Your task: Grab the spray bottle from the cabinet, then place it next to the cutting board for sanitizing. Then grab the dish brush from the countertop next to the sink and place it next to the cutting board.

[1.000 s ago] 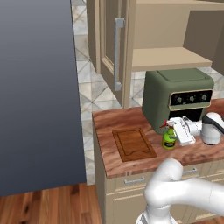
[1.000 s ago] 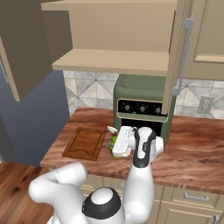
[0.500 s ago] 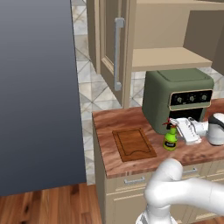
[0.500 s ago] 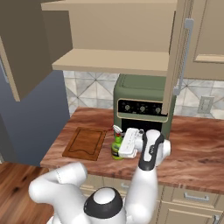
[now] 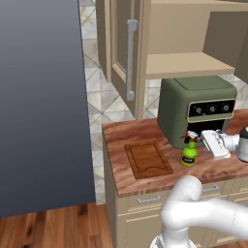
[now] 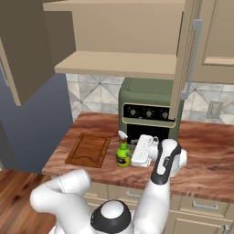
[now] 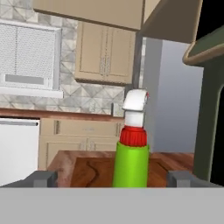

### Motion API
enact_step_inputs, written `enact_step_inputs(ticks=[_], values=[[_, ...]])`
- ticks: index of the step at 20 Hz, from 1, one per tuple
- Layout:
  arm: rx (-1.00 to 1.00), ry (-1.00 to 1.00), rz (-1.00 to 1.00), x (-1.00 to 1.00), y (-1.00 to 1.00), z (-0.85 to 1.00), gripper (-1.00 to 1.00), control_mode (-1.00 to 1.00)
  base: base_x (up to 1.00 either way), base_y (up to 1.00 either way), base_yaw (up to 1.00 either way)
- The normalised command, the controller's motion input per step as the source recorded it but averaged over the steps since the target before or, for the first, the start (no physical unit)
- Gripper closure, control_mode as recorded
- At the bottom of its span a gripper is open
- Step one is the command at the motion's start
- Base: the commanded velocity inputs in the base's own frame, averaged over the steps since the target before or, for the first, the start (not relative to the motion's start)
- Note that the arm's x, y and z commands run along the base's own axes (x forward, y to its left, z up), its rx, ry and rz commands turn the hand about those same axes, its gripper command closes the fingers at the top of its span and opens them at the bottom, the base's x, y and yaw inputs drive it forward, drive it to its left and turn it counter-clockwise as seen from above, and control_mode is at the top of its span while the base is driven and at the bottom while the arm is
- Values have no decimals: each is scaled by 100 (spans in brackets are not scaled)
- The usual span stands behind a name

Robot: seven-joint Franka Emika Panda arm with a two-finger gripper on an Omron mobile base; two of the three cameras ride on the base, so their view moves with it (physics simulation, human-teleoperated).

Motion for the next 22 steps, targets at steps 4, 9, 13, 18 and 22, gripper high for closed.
enact_step_inputs(ticks=[4, 9, 13, 18, 22], values=[[2, -4, -13, -81, 0, 34, -100, -100, 0, 0, 0], [0, -1, -23, -69, 33, 63, -100, -100, 0, 0, 0], [-4, 0, -32, -21, 59, 96, -100, -100, 0, 0, 0], [-10, 2, -37, -26, 57, 93, -100, -100, 0, 0, 0], [-16, 24, -43, -13, 30, 99, -100, -100, 0, 0, 0]])
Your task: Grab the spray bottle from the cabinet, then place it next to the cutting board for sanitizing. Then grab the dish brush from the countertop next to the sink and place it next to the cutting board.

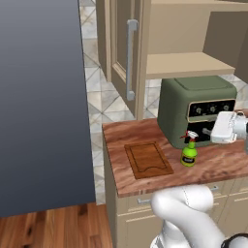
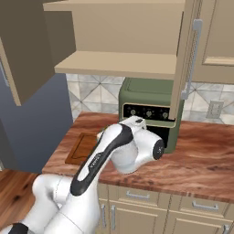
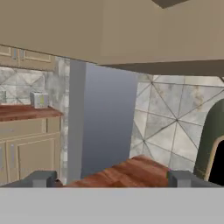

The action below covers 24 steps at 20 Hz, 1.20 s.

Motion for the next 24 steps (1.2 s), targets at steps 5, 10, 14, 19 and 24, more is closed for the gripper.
enact_step_inputs(ticks=[5, 10, 14, 19, 24], values=[[-19, 46, -38, -3, 12, 71, -100, -100, 0, 0, 0], [-23, 43, -29, -5, 14, 32, -100, -100, 0, 0, 0], [-12, 12, -18, 0, 41, 2, -100, -100, 0, 0, 0], [-3, 0, -8, 0, 21, -20, -100, -100, 0, 0, 0], [0, 0, 0, -7, 0, -32, -100, -100, 0, 0, 0]])
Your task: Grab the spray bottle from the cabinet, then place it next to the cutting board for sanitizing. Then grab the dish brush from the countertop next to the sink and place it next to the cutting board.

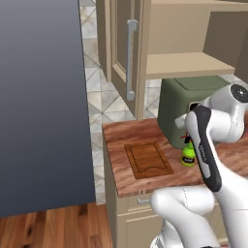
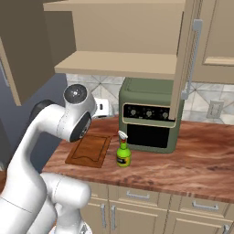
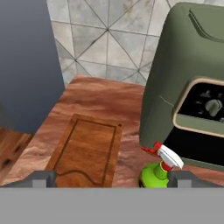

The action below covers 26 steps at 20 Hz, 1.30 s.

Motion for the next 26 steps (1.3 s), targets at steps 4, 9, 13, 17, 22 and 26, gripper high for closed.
enact_step_inputs(ticks=[4, 9, 13, 17, 22, 26], values=[[0, 0, 0, -11, 0, -3, -100, 100, -52, 4, 0], [0, 0, 0, 0, 0, 0, -100, 100, -100, 47, 0], [0, 0, 0, 0, 0, 0, -100, 100, -65, 99, 33], [0, 0, 0, 0, 0, 0, -100, 100, 0, 92, 74], [0, 0, 0, 0, 0, 0, -100, 100, 0, 69, 84], [0, 0, 0, 0, 0, 0, -100, 100, 0, 57, 87]])
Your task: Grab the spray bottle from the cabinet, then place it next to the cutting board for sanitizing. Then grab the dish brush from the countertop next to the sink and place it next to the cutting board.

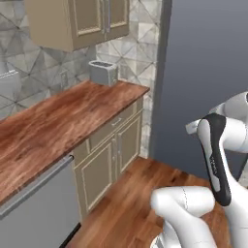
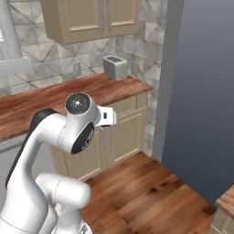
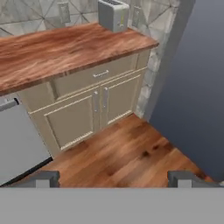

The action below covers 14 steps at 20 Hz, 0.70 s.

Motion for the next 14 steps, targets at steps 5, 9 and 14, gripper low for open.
enact_step_inputs(ticks=[5, 9, 14], values=[[0, 0, 0, 0, 0, 0, -100, 100, -39, 9, 82], [0, 0, 0, 0, 0, 0, -100, 100, -34, 0, 85], [0, 0, 0, 0, 0, 0, -100, 100, -22, 47, 69]])
